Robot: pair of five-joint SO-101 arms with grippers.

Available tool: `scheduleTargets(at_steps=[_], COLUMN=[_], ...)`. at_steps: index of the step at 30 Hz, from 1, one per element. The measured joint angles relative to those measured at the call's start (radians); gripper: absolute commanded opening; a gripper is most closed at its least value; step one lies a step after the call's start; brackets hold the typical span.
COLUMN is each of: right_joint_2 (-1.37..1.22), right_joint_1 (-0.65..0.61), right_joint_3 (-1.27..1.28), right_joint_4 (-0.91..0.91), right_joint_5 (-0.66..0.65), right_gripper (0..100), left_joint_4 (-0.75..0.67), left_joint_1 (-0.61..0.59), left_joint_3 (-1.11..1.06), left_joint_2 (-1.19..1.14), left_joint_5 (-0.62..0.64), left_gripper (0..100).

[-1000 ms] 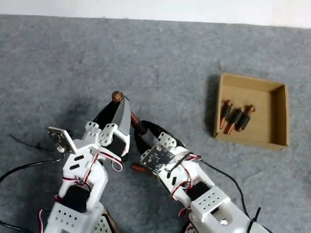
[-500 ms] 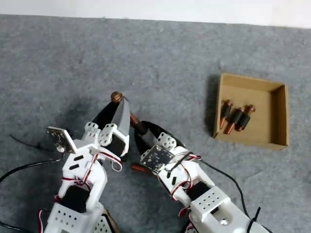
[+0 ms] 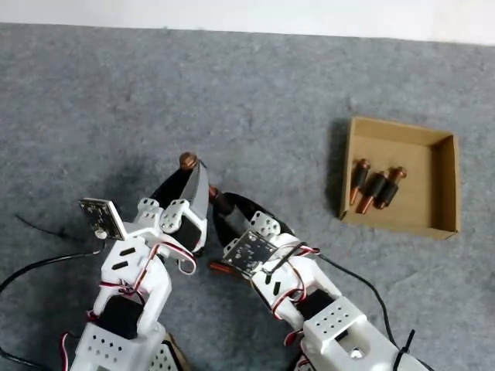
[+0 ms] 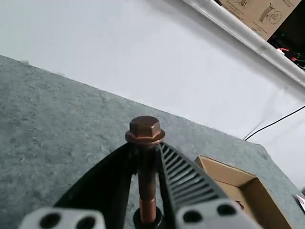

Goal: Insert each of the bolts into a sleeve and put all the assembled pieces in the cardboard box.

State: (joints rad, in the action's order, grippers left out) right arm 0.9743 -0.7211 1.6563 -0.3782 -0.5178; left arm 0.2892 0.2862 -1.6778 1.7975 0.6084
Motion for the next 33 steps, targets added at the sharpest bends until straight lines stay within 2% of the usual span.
scheduleTargets(at_steps=[11, 29, 33], right_joint_2=[-0.002, -0.002, -0.002], right_joint_1=[0.002, 0.035, 0.037], right_joint_3=[0.0, 0.0, 0.0], right_joint_4=[-0.028, -0.052, -0.052], right_joint_5=[0.0, -0.002, -0.002], right_gripper=[0.5, 0.5, 0.5], left_joint_4=[0.086, 0.091, 0.091], left_joint_1=[0.043, 0.057, 0.072], left_joint_3=[0.0, 0.0, 0.0], left_joint_2=[0.009, 0.014, 0.014], left_joint_5=[0.006, 0.006, -0.061], left_gripper=[1, 1, 1])
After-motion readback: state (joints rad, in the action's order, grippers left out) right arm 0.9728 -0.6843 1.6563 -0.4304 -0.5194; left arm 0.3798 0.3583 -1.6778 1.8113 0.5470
